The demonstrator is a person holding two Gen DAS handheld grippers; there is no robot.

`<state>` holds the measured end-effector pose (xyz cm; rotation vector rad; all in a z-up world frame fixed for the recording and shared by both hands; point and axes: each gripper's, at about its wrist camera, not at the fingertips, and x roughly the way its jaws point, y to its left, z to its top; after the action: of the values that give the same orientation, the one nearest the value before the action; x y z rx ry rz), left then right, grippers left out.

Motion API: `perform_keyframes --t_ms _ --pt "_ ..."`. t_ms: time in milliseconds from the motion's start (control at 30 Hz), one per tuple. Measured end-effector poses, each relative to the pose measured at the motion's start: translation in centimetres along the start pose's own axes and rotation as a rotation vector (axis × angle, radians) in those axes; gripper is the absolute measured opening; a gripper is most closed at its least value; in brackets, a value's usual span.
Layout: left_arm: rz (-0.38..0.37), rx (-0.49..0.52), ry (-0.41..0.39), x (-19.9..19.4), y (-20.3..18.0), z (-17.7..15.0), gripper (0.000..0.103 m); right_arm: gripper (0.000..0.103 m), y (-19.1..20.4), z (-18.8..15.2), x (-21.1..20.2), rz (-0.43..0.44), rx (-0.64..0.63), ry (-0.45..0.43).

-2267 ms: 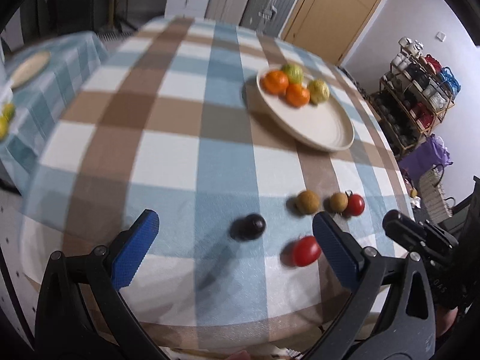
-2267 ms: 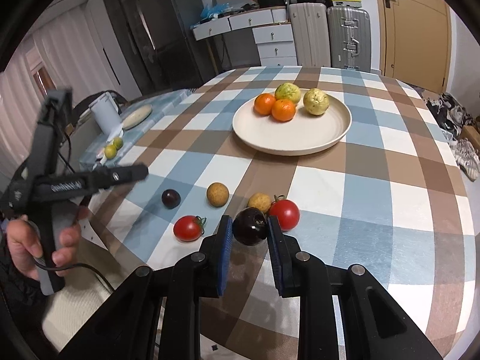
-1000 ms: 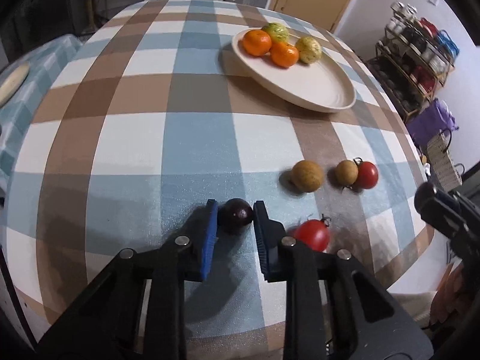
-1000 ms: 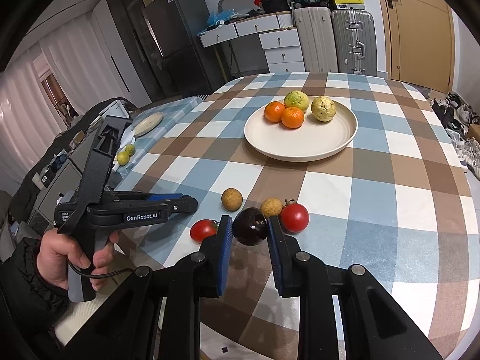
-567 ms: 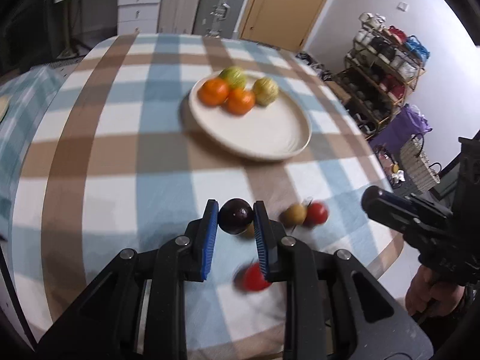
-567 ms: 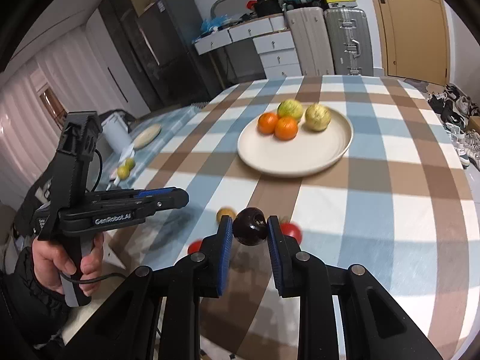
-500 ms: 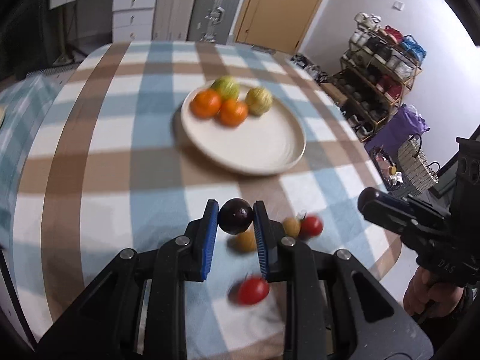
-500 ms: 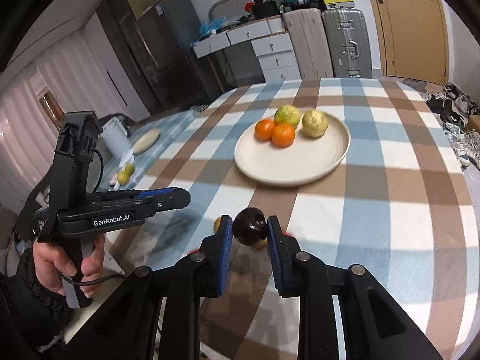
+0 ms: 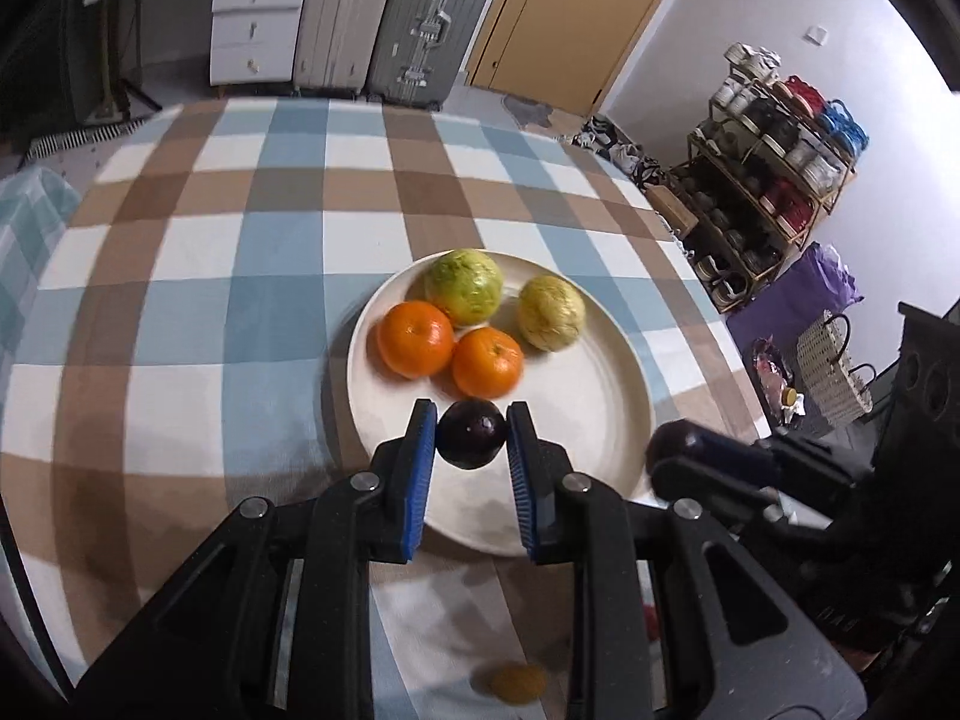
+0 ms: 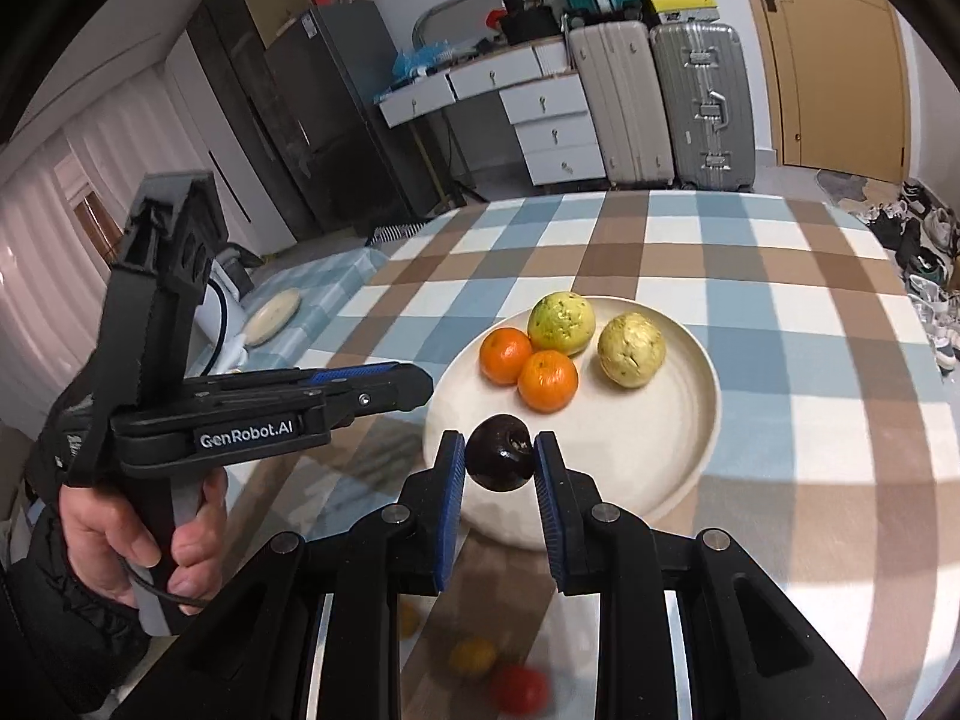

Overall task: Organize fruits
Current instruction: 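Carry both plums over the white plate and open both tools to release them, then raise both open tools away from the plate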

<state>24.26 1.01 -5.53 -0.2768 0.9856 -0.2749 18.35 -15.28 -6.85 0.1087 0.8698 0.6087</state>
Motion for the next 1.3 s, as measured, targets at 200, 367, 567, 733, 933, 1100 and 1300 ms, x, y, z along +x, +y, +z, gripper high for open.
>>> perform_keyframes --t_ms 200,367,567,733,933,1100,1300 --pt "-0.019 -0.003 0.05 3.5 1.6 1.4 0.021 0.024 -0.1 1.3 5.7 0.026 -0.013 0.086" --pt "-0.032 -0.008 0.101 5.8 2.5 1.3 0.021 0.024 -0.6 1.3 8.7 0.026 0.007 0.138" --pt "-0.032 -0.018 0.109 6.7 2.8 1.5 0.021 0.024 -0.5 1.1 10.7 0.016 0.001 0.163" --pt "-0.044 -0.016 0.099 6.5 2.5 1.7 0.022 0.027 -0.5 1.4 11.1 0.001 0.015 0.165" --pt "-0.013 -0.041 0.014 3.7 2.3 1.7 0.077 0.052 -0.9 2.0 8.9 0.023 0.015 0.112" --pt "-0.007 -0.036 -0.047 0.8 1.9 1.3 0.079 0.064 -2.0 2.0 5.7 0.012 0.07 0.043" --pt "0.056 -0.012 -0.103 -2.3 0.6 -0.6 0.085 0.07 -2.2 0.8 1.7 -0.006 0.082 -0.031"
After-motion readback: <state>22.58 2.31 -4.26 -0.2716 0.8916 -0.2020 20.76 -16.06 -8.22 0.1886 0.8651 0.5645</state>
